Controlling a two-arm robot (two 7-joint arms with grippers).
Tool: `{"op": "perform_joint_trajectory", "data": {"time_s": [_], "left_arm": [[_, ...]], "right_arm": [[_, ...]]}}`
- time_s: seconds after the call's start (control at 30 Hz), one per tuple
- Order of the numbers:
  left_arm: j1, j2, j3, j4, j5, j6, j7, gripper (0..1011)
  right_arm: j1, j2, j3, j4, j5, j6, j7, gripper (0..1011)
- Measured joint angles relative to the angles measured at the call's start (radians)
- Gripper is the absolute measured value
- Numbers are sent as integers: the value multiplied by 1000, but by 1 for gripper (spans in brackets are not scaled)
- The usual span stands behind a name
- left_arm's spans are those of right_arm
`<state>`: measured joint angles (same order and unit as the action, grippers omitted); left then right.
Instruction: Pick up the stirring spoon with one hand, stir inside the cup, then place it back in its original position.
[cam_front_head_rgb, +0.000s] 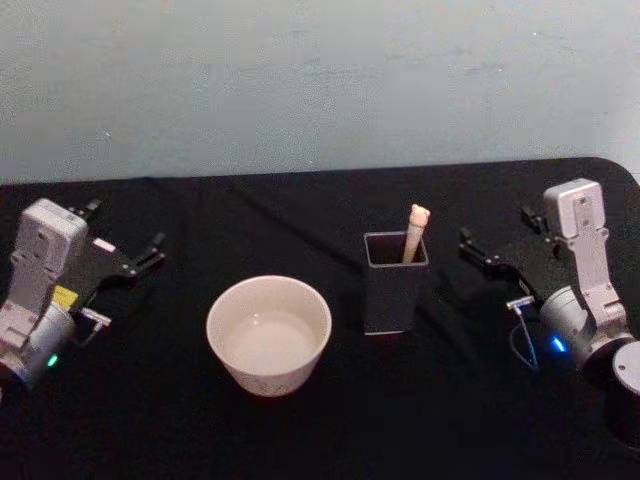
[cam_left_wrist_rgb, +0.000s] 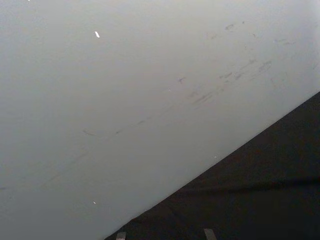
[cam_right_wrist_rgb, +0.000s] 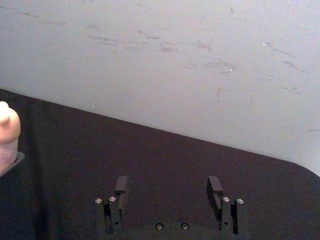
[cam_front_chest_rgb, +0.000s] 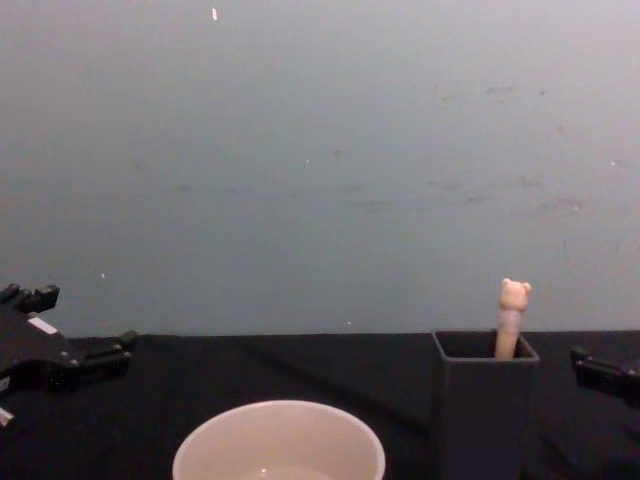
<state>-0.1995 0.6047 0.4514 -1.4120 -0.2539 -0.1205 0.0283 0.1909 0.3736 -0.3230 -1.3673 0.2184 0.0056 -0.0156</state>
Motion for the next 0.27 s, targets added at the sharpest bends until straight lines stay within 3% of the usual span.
{"op": "perform_joint_trajectory", "data": {"time_s": [0.27], "left_arm": [[0,0,0,0,0,0,0,1001]], "right_arm": [[0,0,0,0,0,0,0,1003]]}}
